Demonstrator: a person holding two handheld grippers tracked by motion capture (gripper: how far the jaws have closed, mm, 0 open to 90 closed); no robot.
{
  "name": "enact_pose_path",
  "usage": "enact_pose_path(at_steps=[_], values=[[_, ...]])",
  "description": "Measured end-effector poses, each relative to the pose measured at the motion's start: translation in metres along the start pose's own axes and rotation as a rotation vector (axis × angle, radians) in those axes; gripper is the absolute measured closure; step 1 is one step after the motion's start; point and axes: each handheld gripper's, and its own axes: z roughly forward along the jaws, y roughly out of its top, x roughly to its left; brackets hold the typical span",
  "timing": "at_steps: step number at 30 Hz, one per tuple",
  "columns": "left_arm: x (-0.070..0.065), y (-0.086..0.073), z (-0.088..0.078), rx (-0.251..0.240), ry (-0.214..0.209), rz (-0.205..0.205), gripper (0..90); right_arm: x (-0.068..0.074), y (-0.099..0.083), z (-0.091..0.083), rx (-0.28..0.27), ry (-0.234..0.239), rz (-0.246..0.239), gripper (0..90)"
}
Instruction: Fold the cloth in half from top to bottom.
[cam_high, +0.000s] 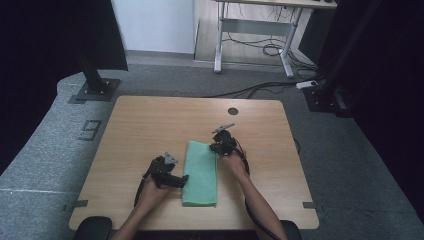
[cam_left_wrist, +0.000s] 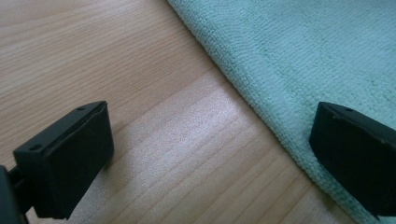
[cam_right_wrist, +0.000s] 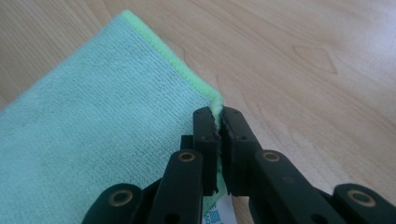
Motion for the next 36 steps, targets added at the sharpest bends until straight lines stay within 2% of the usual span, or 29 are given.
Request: enact_pose_path(at_steps=[6, 10, 18, 24, 30, 36], values=[[0.000, 0.000, 0.000, 0.001, 0.000, 0.000, 0.0, 0.004, 0.005, -0.019, -0.051, 0.022, -0.020, 84.4], [0.000, 0.000, 0.000, 0.001, 0.000, 0.001, 0.0, 0.009, 0.009, -0.034, -0.075, 0.032, -0.064, 84.3], [0.000, 0.000, 0.000, 0.003, 0.001, 0.001, 0.0, 0.022, 0.009, -0.062, -0.114, 0.060, -0.111, 84.2], [0.000, 0.000, 0.000, 0.002, 0.001, 0.001, 0.0, 0.034, 0.002, -0.083, -0.136, 0.077, -0.168, 84.1], [0.000, 0.000, 0.000, 0.003, 0.000, 0.001, 0.0, 0.047, -0.009, -0.102, -0.158, 0.102, -0.203, 83.9], [0.000, 0.000, 0.000, 0.001, 0.001, -0.001, 0.0, 0.059, -0.024, -0.109, -0.160, 0.136, -0.221, 83.7]])
